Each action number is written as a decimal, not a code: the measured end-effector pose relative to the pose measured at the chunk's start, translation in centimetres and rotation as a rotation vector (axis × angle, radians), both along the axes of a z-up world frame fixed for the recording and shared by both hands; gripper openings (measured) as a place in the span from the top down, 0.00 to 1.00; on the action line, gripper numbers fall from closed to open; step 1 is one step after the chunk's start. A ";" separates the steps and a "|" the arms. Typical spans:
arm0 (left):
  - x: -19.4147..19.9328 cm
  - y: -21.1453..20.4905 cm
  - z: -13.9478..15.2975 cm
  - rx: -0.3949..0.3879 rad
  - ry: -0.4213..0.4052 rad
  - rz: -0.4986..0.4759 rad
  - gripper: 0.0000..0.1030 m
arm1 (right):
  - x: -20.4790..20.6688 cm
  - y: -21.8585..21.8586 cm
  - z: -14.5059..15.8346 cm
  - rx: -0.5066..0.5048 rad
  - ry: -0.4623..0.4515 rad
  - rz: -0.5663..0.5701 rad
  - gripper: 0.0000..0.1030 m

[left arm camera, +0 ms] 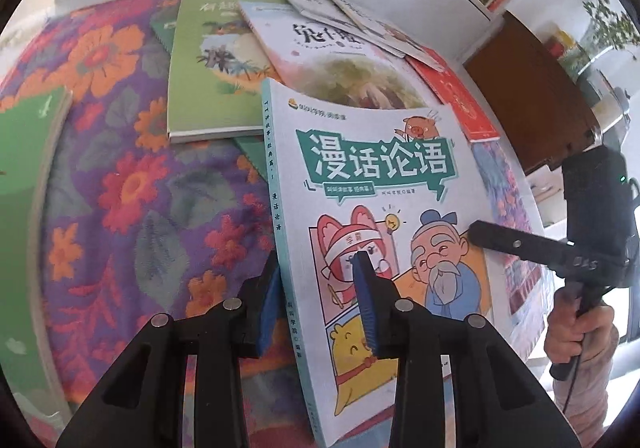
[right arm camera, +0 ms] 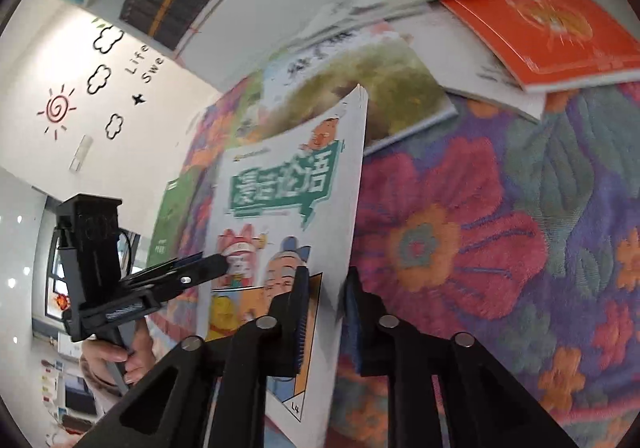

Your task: Organize books

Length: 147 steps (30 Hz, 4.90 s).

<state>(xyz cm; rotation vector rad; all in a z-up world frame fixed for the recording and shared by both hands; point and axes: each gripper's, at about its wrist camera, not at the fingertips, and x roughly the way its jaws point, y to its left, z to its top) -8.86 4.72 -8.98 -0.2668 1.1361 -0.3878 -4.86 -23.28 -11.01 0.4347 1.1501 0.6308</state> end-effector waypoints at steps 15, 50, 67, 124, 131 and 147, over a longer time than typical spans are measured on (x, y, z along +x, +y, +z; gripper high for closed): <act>-0.8 2.4 4.2 0.057 -0.054 -0.037 0.69 | -1.0 5.8 5.7 -0.081 -0.060 0.061 0.87; -1.1 25.9 7.1 0.063 -0.104 0.257 0.69 | 4.0 30.2 5.3 -0.040 -0.016 0.350 0.87; -0.3 29.4 0.6 0.137 -0.006 0.287 0.69 | 5.4 33.0 -1.6 -0.054 0.083 0.387 0.87; 2.3 12.2 13.3 0.245 -0.226 0.189 0.60 | 5.0 12.5 9.4 0.016 -0.063 0.108 0.83; 8.2 3.6 20.8 0.086 -0.425 0.177 0.58 | 6.2 2.4 19.4 0.105 -0.356 -0.053 0.45; 25.3 -8.4 5.3 0.035 -0.319 0.107 0.59 | 22.8 -8.7 4.4 -0.086 -0.305 -0.425 0.58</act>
